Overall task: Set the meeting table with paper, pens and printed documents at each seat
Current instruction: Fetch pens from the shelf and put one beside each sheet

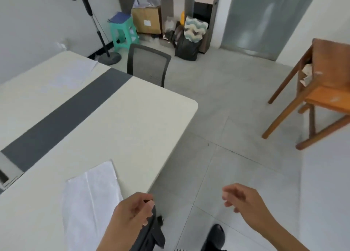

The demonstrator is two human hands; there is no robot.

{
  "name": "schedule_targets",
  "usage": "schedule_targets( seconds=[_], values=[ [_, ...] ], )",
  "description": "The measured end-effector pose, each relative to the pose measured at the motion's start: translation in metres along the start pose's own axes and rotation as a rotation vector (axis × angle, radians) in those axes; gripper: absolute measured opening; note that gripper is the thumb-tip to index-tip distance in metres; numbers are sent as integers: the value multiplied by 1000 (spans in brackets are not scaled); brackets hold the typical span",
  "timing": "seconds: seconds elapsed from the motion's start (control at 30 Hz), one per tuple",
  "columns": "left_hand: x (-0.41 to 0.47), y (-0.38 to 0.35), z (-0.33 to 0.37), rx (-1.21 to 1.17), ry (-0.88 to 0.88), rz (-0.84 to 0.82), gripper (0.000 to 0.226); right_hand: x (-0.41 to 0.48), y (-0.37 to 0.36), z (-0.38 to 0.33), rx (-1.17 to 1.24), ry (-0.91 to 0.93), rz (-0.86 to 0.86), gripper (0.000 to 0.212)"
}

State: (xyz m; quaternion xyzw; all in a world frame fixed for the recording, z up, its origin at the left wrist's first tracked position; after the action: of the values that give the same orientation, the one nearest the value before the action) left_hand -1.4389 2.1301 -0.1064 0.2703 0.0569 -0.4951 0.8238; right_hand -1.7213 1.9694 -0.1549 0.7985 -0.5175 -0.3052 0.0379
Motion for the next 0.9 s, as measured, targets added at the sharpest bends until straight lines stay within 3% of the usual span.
schedule_targets(
  seconds=[0.3,0.67,0.9],
  values=[
    [85,-155,105,37,-99,-193,9,73,137,15,74,-36,92,6],
    [279,-191,160,-15,-6,-104,10,250,201,-43,61,-23,138,8],
    [428,-200,279,-13,-115,-144,11,373,254,-149,82,48,204,10]
  ],
)
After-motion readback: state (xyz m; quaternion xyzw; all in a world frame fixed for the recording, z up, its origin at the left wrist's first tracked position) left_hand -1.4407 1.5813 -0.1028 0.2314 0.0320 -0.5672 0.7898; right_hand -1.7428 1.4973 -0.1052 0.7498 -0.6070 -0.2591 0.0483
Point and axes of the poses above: each hand's wrist, its own x-axis towards the middle knuckle, its own y-axis out of the back of the hand, z = x × y, the point moved 8 cm from there along x, towards the middle knuckle, and after that the axes turned 4 degrees about z, right-handed, at the moved point
